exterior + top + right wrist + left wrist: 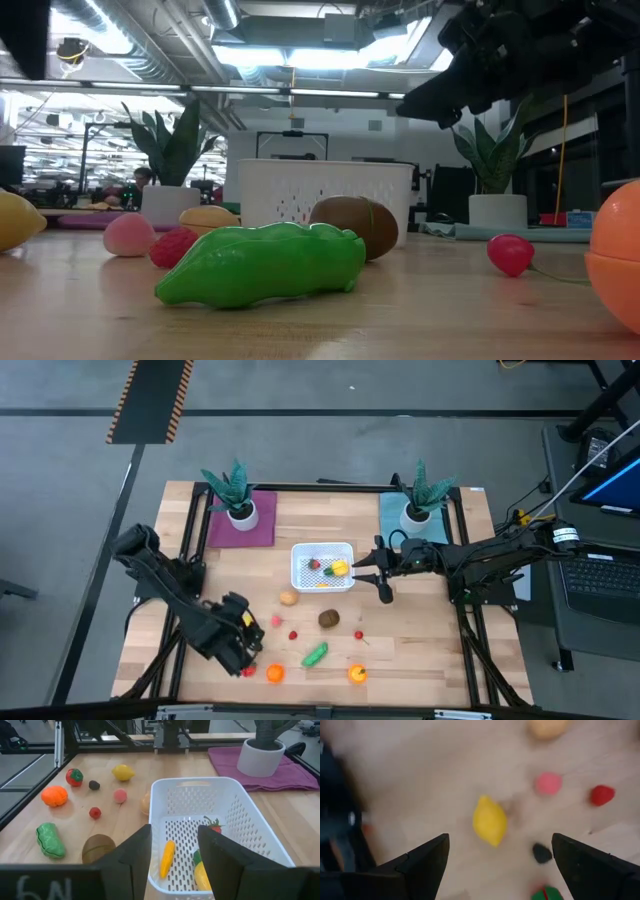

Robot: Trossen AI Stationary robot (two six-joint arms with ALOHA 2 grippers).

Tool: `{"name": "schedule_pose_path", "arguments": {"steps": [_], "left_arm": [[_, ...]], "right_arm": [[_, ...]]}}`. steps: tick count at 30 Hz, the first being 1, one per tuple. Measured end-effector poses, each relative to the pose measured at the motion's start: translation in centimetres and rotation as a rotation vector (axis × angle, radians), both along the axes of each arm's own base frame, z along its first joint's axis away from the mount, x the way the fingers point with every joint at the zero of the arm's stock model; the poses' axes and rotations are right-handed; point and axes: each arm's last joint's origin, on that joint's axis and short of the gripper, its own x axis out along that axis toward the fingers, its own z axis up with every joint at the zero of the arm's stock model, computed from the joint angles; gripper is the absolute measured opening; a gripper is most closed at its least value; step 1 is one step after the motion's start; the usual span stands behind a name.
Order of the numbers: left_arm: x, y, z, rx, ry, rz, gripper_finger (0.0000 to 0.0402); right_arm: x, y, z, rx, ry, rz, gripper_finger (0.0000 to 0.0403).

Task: Pick and placing Produce into tupperware
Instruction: Put the yellow lemon into the white bin

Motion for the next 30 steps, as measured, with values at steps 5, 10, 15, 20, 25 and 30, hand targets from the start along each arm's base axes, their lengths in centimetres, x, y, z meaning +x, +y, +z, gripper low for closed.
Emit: {"name": "schedule_pose_path", "arguments": {"steps": [5, 10, 15, 20, 25, 30], "left_arm": [[0.5, -1.2, -1.0, -0.009, 0.027, 0.149, 0.0340], [0.7, -1.4, -1.9, 0.005, 0.072, 0.179, 0.0340], [1.3, -1.3, -2.2, -0.007, 0.060, 0.190, 0.0340], [1.6, -1.0, -2.2, -0.001, 0.052, 0.201, 0.0340], [1.9, -0.6, -2.2, -0.002, 0.051, 0.218, 0.0340], [2.1, -0.5, -2.2, -0.005, 0.050, 0.225, 0.0340]], "right_arm": [[-0.1, 0.0, -0.2, 0.004, 0.018, -0.001, 0.0163], [-0.1, 0.0, -0.2, 0.025, 0.019, -0.009, 0.0163], [-0.1, 0.0, -0.2, 0.025, 0.019, -0.009, 0.0163], [-0.1, 0.0, -0.2, 0.025, 0.019, -0.009, 0.0163], [-0.1, 0.0, -0.2, 0.025, 0.019, -0.009, 0.0163], [-0.1, 0.0, -0.2, 0.025, 0.019, -0.009, 0.0163]]}}
